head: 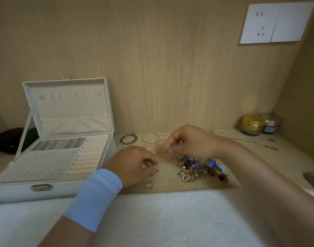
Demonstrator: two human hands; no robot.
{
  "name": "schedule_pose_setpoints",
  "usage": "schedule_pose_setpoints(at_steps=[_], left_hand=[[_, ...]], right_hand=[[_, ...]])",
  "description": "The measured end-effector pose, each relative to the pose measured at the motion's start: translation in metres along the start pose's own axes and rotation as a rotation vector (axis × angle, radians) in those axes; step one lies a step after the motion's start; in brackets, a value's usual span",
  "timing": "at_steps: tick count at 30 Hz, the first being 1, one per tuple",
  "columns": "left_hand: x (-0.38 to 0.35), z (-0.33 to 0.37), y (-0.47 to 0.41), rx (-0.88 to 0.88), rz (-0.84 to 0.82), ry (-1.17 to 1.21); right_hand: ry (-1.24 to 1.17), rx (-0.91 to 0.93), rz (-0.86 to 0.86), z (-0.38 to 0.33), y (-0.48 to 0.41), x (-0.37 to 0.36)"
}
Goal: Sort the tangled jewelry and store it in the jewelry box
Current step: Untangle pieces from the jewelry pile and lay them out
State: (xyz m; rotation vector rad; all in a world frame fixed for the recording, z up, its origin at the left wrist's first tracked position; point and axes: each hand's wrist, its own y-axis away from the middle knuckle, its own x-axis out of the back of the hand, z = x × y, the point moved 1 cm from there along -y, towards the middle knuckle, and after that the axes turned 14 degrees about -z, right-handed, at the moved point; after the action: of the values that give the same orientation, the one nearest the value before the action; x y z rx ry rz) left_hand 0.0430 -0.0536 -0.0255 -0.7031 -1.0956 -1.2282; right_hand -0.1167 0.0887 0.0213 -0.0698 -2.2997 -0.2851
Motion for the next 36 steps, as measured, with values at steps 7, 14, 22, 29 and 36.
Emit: schedule_pose_setpoints(at_steps=[7,14,22,29,36], left_hand=[[0.005,0.005,0.002,0.050,-0.066,-0.077],[0.021,0.064,-0.044,-0.036,0.000,-0.014],[-0.006,0.110,-0.106,-0.141,0.000,-0.092],[-0.018,0.101,-0.106,-0.160,0.054,-0.044],[-0.015,0.105,-0.103,-0.126,0.054,0.148]], right_hand=[[0.159,-0.241,0.074,0.058,0.027,0.057],[0.190,-0.411,-0.116,0.083,0.033,0.058],[0.284,-0.436,-0.167,0.083,0.029,0.055],[0.294,-0.458,-0.157,0.081,0.031,0.055],[0.174,-0.400,-0.110,0.076,0.043,0.071]])
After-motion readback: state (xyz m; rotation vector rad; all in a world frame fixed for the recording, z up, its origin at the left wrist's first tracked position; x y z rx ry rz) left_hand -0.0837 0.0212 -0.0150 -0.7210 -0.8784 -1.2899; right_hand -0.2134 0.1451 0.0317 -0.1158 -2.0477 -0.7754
